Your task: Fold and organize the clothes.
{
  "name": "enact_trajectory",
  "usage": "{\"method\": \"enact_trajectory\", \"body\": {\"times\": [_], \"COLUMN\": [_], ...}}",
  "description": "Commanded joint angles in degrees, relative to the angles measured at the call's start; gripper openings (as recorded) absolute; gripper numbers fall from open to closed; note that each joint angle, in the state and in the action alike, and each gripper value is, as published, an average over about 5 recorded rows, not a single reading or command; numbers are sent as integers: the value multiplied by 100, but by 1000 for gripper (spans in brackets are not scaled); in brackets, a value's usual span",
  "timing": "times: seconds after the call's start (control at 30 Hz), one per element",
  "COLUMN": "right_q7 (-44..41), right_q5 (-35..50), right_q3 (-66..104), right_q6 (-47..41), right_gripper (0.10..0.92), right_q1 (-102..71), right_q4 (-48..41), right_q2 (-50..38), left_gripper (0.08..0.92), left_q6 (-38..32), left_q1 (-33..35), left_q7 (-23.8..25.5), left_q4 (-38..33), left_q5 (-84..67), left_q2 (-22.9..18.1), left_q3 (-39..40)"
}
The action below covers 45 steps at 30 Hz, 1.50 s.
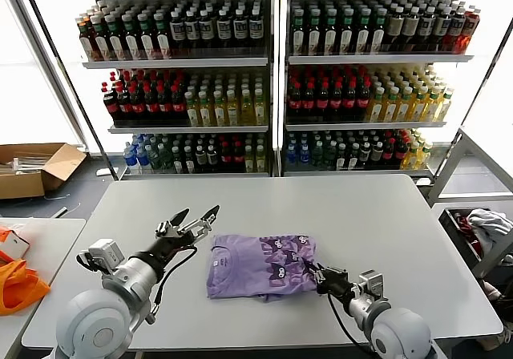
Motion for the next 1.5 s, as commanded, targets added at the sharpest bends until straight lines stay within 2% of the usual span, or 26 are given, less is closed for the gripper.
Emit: {"method": "enact_trajectory", "body": {"times": [0.03,0.17,0.33,0.47,0.67,0.87,0.97,1.2,1.37,1.5], "right_q7": [-752,-645,-216,308,1391,1425,1584,1574,1451,1352], "right_q5": [-375,-615,-735,-771,-1278,-1546,-1615,-1564,-1571,-1587], "right_q3": [744,1105,1173,322,-1207,-1194,-957,-598,-519,-456], "right_q6": [-7,345,816,1062,918,762,691,859,1581,2299], "right_gripper": [137,198,345,457,631,789,818,823,823,823], "right_q1": [25,-203,-250,165,694,233,-19,-784,-956,-785], "right_q4": [-202,81,623,787,-63,-508,-517,-261,-146,522], "right_q2": [-645,-481,-261,208,1073,1131,977,602,756,810], "left_gripper": [823,822,823,823,823,823,823,823,823,823], "left_q6": [-11,-17,-21,-28,-33,-36,-42,-145,-167,-170], "left_q1": [136,179,202,199,255,446,542,563,501,513], "left_q7": [60,82,101,130,137,194,228,331,347,347], "left_q4": [-27,-44,-63,-47,-68,-83,-70,46,107,92], "left_q5": [118,162,169,193,279,300,322,507,553,552], "left_q2": [-100,-155,-128,-138,-165,-174,-247,-402,-427,-384], "left_q3": [-155,-135,-154,-125,-52,-207,-236,-96,-15,-37]}}
